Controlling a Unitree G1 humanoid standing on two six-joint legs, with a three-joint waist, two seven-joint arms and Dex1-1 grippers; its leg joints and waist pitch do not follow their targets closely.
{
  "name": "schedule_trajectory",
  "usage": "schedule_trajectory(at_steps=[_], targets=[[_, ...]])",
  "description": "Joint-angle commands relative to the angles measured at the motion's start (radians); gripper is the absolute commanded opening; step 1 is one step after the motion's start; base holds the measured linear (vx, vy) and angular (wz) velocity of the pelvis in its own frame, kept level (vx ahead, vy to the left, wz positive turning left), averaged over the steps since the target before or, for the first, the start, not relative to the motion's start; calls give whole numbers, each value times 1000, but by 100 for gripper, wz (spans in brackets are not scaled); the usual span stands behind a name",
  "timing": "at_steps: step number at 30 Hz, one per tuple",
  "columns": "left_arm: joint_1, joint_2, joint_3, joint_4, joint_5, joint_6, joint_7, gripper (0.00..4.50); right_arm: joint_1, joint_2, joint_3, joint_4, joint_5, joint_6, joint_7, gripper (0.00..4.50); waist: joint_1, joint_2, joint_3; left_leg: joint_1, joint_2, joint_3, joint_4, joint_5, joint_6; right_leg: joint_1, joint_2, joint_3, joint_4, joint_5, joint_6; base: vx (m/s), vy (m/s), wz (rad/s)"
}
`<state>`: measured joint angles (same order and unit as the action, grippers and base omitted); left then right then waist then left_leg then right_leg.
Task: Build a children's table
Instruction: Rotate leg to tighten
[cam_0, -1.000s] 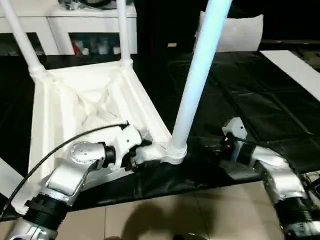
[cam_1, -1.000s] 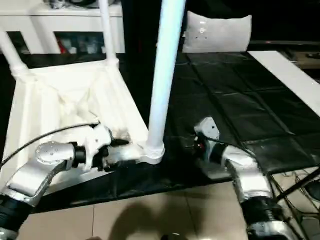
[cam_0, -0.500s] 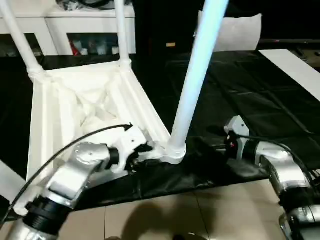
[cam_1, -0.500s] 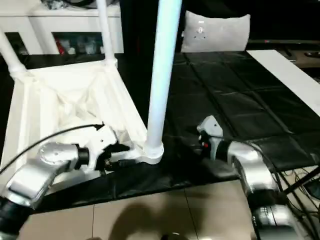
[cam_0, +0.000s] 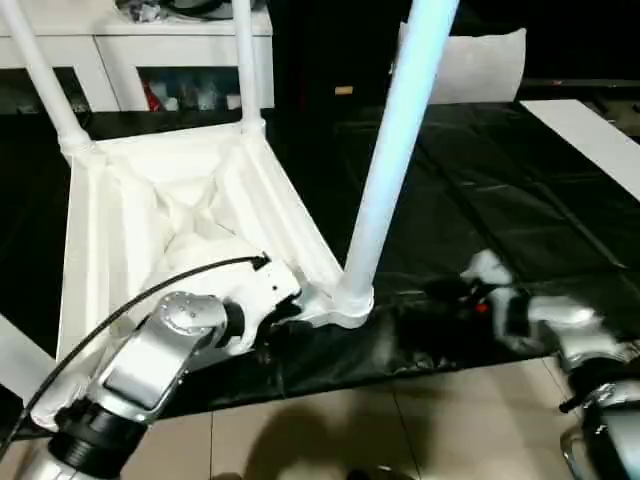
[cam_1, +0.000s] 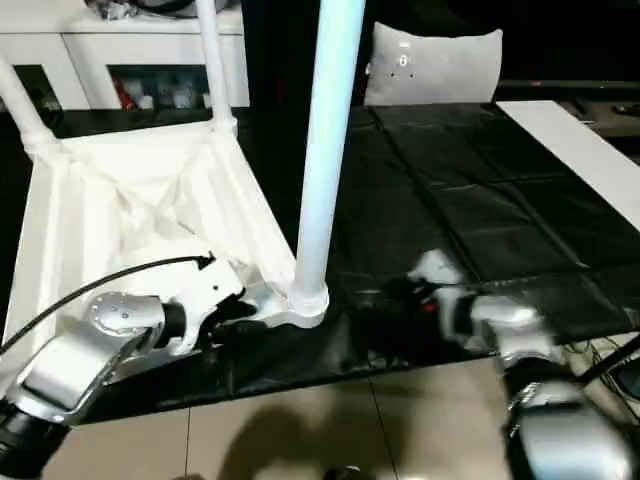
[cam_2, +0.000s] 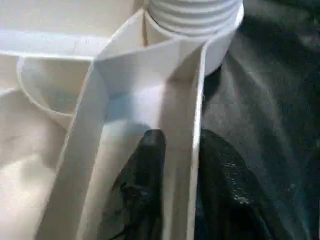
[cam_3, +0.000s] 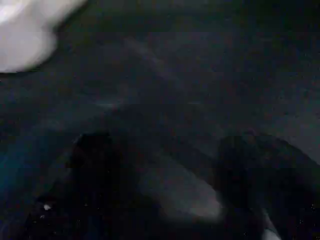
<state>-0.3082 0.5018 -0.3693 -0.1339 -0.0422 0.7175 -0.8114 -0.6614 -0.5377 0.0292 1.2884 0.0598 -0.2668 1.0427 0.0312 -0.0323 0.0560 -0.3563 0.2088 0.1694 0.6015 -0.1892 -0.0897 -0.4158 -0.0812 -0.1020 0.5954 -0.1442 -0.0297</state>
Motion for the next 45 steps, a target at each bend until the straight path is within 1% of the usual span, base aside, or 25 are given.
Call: schedule_trajectory(at_steps=[1,3,4,6,8,11,14,16,20,23,24,26,28,30,32,33,34,35,36,37,39,41,42,43,45], targets=[[-6,2,-11,6,23,9,8,89,-7,-8,-9,29,-19,-10,-39,450,-3,7,-62,1,10,-1,-57,-316,59,50,-47,29,-96,-522,-154,0,0,0],[-7,1,-12,8,25,9,9,68,-7,-9,-10,36,-20,-13,-39,450,-6,6,-60,1,9,-2,-57,-335,60,49,-48,25,-101,-552,-139,0,0,0],[-9,1,-13,12,25,8,8,68,-19,-11,-13,43,-18,-15,-25,450,-5,13,-63,-1,8,-4,-57,-333,61,52,-49,24,-99,-556,-133,0,0,0],[-12,2,-14,19,21,3,8,68,-42,-9,-19,57,-25,-21,-3,450,-9,7,-63,-2,9,-4,-56,-333,67,50,-47,23,-99,-549,-136,0,0,0],[-12,3,-15,20,19,-2,6,31,-45,-4,-18,59,-28,-22,-4,450,-9,7,-62,-2,7,-3,-54,-333,73,49,-47,22,-101,-563,-132,0,0,0],[-15,1,-13,30,0,-31,-13,27,-55,57,-3,70,-69,-34,-43,450,-13,12,-62,-4,8,-6,-55,-340,69,48,-50,18,-103,-581,-126,0,0,0],[-15,3,-15,36,1,-33,-21,6,-59,72,2,80,-92,-28,-84,450,-19,14,-67,-2,13,-7,-57,-323,65,49,-53,22,-95,-516,-151,0,0,0],[-16,3,-14,39,1,-35,-22,6,-60,72,2,82,-96,-25,-96,450,-23,17,-68,-10,14,-6,-60,-306,73,55,-51,23,-84,-466,-174,0,0,0],[-21,16,-18,67,6,-72,-35,6,-76,79,-22,67,-76,-68,3,450,-24,18,-68,-12,15,-5,-58,-308,81,55,-54,23,-85,-464,-180,0,0,0],[-29,29,-23,98,19,-107,-43,6,-78,82,-32,67,-80,-74,-4,450,-24,17,-66,-11,13,-5,-58,-318,84,52,-55,22,-91,-500,-165,0,0,0],[-38,38,-27,135,35,-137,-45,6,-78,82,-35,67,-81,-77,-13,450,-24,15,-66,-10,12,-5,-58,-316,83,52,-55,22,-91,-509,-161,0,0,0],[-53,50,-32,191,56,-188,-48,6,-78,82,-39,67,-84,-78,-37,450,-23,18,-66,-6,9,-3,-56,-324,80,48,-54,20,-95,-540,-147,0,0,0],[-88,68,-37,298,85,-315,-61,6,-78,81,-47,66,-84,-85,-81,450,-25,18,-64,-5,6,-4,-54,-344,73,45,-54,13,-105,-594,-116,0,0,0],[-128,69,-27,379,83,-482,-91,6,-74,84,-89,65,-55,-110,-124,450,-26,23,-63,-2,2,-7,-51,-360,65,44,-57,7,-116,-643,-85,0,0,0],[-137,64,-22,396,69,-529,-113,6,-73,87,-108,64,-43,-117,-133,450,-27,21,-67,-2,3,-9,-52,-360,59,46,-58,5,-114,-644,-71,0,0,0],[-146,56,-20,409,58,-546,-129,6,2,102,-111,-248,63,-50,-30,450,-27,20,-62,-4,0,-6,-54,-360,68,47,-52,4,-119,-644,-63,0,0,0],[-159,45,-19,434,49,-572,-143,6,88,112,-106,-585,153,54,12,450,-20,17,-60,-2,2,-5,-61,-353,79,48,-45,10,-120,-619,-33,0,0,0],[-161,43,-19,440,48,-578,-145,6,103,114,-104,-643,167,73,17,450,-15,13,-57,-6,2,-7,-66,-341,85,52,-39,14,-117,-603,-11,0,0,0],[-183,27,-36,490,55,-620,-152,6,133,122,-109,-796,187,128,-34,450,-20,11,-64,-16,7,-12,-70,-328,85,55,-44,11,-103,-599,-10,0,0,0],[-189,24,-44,504,58,-637,-157,6,126,125,-113,-792,185,127,-47,450,-13,15,-66,-4,2,-8,-63,-319,74,43,-49,11,-112,-638,4,0,0,0],[-200,14,-60,533,65,-667,-165,6,111,131,-122,-773,182,126,-74,450,-10,20,-63,7,2,-4,-59,-311,70,32,-55,12,-122,-662,-23,0,0,0],[-215,-7,-77,583,72,-729,-182,6,89,138,-133,-742,179,120,-103,450,-2,25,-61,9,3,-2,-60,-313,62,31,-57,11,-126,-668,-27,0,0,0],[-220,-18,-82,604,74,-753,-192,6,82,142,-136,-734,182,122,-107,450,4,24,-62,16,2,0,-59,-321,62,29,-57,11,-132,-666,-29,0,0,0],[-222,-27,-88,616,74,-772,-204,6,79,144,-136,-732,187,123,-104,450,9,25,-64,15,5,0,-63,-316,63,34,-59,12,-127,-639,-39,0,0,0],[-218,-38,-89,619,70,-783,-226,6,104,142,-129,-796,202,167,-99,450,12,24,-66,5,10,-3,-71,-296,67,45,-59,16,-117,-588,-50,0,0,0]])
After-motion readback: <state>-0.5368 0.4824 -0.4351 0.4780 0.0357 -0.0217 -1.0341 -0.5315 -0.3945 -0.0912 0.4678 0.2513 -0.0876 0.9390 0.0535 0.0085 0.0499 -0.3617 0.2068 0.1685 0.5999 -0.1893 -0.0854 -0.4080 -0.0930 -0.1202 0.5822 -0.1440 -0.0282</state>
